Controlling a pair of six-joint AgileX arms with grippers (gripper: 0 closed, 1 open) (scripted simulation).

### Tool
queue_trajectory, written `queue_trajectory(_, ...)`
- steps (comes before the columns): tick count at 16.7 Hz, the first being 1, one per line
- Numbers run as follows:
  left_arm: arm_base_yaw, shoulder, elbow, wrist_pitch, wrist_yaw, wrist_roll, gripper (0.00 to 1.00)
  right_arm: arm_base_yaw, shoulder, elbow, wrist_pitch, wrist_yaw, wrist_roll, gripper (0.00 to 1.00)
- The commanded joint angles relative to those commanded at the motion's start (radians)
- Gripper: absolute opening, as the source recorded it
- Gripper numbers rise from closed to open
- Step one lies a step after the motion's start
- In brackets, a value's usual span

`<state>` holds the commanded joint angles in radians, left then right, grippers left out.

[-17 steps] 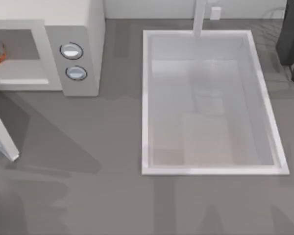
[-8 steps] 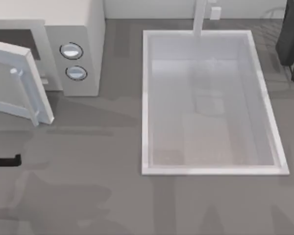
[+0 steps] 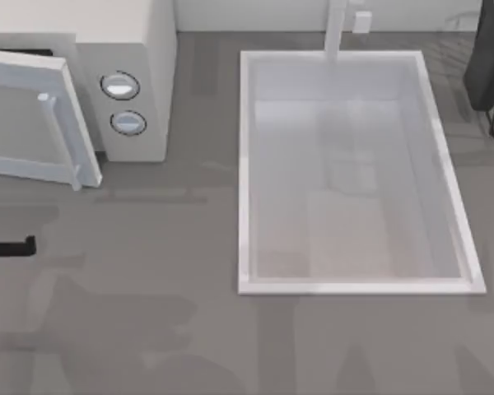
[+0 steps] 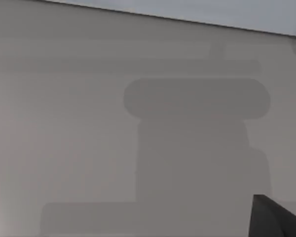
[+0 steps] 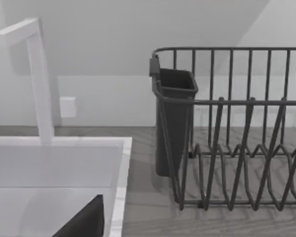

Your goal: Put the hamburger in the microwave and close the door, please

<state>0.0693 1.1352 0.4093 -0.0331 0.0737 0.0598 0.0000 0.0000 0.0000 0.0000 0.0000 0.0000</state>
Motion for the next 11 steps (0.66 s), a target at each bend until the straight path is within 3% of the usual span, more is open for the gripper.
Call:
queue_trajectory(6,-0.019,0.338,0.158,0.100,-0.011,-0.010,0.00,0.000,0.000,0.000,0.000,0.000,0.000,1.00)
queue_trajectory(11,-0.032,0.433,0.238,0.162,-0.020,-0.018,0.00,0.000,0.000,0.000,0.000,0.000,0.000,1.00)
